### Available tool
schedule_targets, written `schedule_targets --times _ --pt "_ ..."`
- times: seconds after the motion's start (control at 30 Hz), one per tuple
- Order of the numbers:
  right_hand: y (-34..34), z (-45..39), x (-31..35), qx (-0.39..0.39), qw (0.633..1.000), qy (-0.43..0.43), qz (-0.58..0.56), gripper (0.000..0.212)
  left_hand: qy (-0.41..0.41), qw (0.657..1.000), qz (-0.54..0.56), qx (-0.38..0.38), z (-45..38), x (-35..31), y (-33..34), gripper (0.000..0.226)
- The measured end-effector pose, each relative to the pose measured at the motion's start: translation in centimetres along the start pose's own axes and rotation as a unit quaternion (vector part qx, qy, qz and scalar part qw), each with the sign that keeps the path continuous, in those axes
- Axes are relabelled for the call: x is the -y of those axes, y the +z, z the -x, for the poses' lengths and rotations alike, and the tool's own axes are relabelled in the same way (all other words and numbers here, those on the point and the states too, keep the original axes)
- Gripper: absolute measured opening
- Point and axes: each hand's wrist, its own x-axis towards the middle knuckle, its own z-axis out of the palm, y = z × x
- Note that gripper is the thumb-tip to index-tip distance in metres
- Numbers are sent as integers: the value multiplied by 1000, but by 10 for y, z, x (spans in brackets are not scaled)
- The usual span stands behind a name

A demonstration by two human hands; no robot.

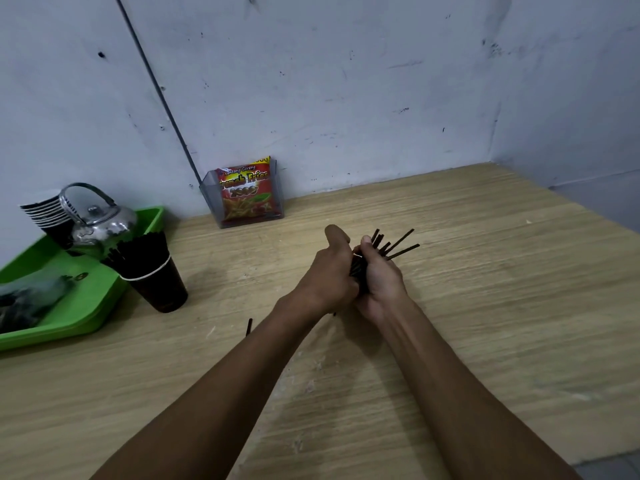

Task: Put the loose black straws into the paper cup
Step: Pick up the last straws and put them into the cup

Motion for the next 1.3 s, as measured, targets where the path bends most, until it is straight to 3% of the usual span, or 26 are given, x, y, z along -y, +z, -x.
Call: schedule_targets --times 0.23,0.4,0.57,0.67,0.83,1.0,1.3 --pt "13 6 -1 4 985 -138 98 25 34 991 124 -44 11 15 9 61" --pt "32 16 9 38 933 -278 224 19 64 962 241 -109 15 20 6 80" --pt "50 24 25 103 879 -359 297 12 79 933 308 -171 11 20 1 83" --pt "48 21 14 120 865 -357 332 11 66 933 303 -182 16 28 6 85" --pt "43 21 3 103 874 -359 312 11 33 930 318 -182 25 46 16 82" --pt "42 21 -1 91 874 -358 315 23 38 937 307 -163 30 51 23 74" --pt "41 16 -2 52 898 -364 243 13 -35 943 292 -156 38 57 22 75"
